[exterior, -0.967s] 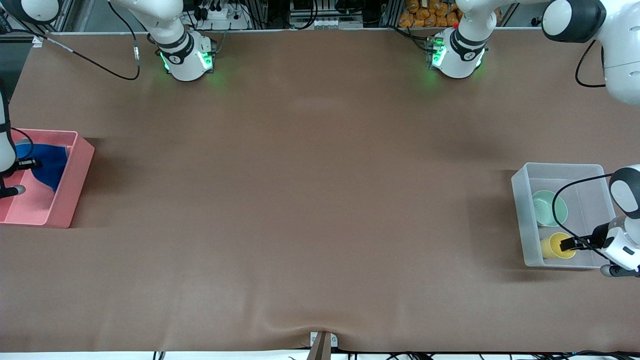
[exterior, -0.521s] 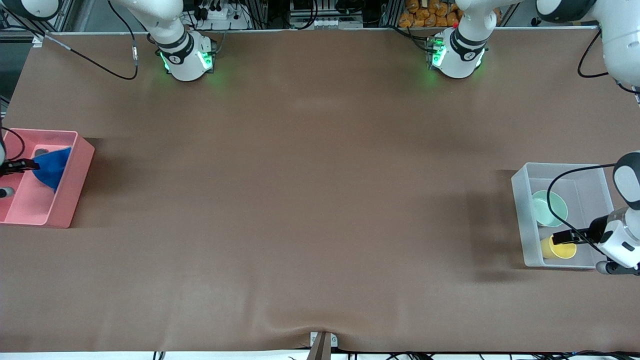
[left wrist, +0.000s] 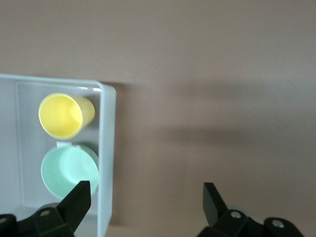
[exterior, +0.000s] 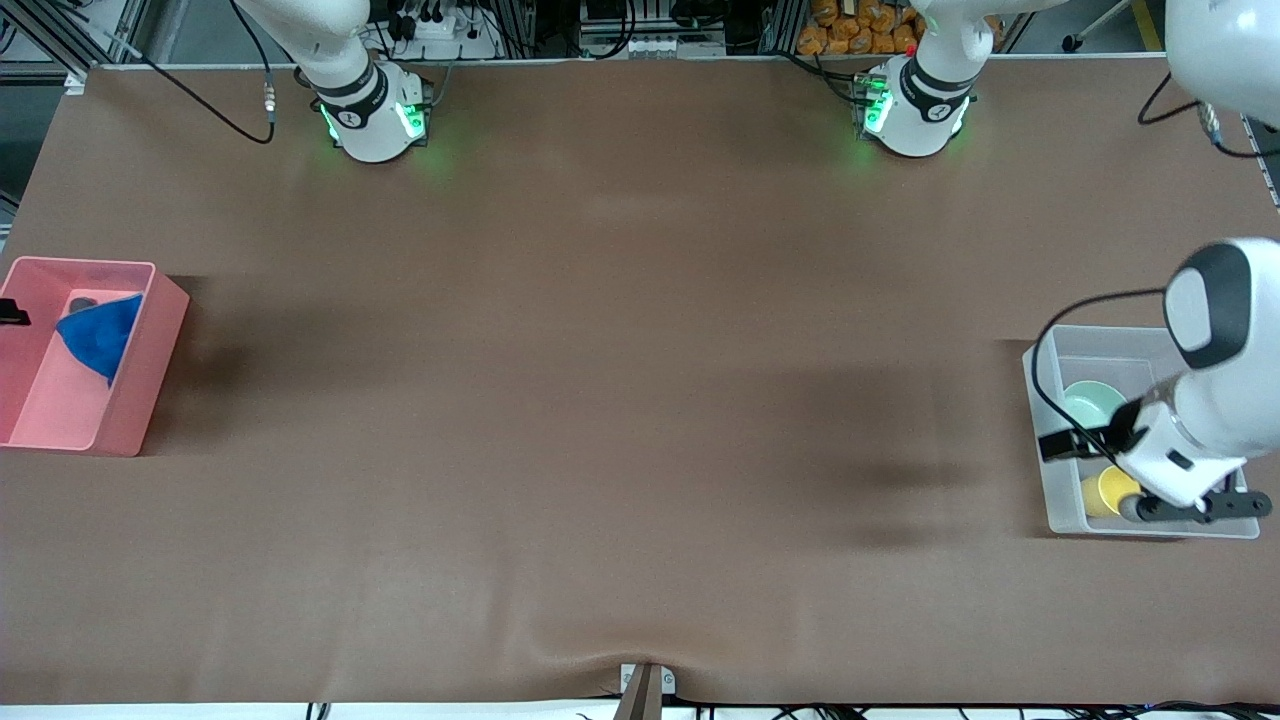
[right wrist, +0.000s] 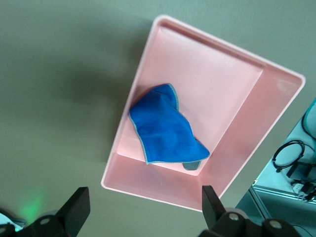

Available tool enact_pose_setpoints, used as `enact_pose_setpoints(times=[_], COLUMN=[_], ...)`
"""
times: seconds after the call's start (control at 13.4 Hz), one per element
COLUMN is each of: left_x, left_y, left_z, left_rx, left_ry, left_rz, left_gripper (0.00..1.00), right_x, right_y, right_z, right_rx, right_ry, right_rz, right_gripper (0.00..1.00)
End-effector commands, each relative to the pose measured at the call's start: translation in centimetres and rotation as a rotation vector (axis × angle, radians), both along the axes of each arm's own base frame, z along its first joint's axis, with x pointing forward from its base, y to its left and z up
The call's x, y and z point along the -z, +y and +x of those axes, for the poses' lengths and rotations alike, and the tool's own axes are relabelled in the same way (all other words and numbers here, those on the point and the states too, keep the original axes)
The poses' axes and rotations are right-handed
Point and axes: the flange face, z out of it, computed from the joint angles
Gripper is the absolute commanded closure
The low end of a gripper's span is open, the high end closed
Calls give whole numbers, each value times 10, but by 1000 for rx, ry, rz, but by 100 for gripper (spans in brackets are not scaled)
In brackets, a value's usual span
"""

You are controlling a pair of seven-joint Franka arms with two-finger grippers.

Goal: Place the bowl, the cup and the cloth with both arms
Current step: 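Open the left gripper and lift away while the right gripper withdraws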

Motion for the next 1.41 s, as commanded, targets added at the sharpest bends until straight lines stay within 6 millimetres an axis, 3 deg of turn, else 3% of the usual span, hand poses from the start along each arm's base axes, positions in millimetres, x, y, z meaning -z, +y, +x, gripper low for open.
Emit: enact_pose_setpoints(times=[0.0, 0.15, 0.37, 0.52, 0.74, 1.04, 1.34], left_x=[-33, -55, -101, -119, -146, -152, -151], left_y=[-16, -29, -39, -33, -22, -24, -26], left_z=[-59, -71, -94, -103, -98, -100, -101], left_rx=[26, 107, 185, 151, 124, 140, 138], left_ry=[3, -7, -13, -16, -49, -39, -36], left_rz=[17, -12, -5, -23, -32, -33, -33], left_gripper=[0, 0, 0, 0, 0, 0, 0], right_x=[-31, -52, -86, -104, -134, -174, -197], right_y=[32, 64, 131, 176, 236, 261, 276], right_z=[-3, -3, -2, -3, -4, -23, -43], right_rx=[51, 113, 198, 268, 305, 405, 478], right_ry=[-24, -20, -23, -40, -101, -171, -205], right_rz=[22, -1, -29, -4, 23, 57, 82], right_gripper=[0, 0, 0, 0, 0, 0, 0])
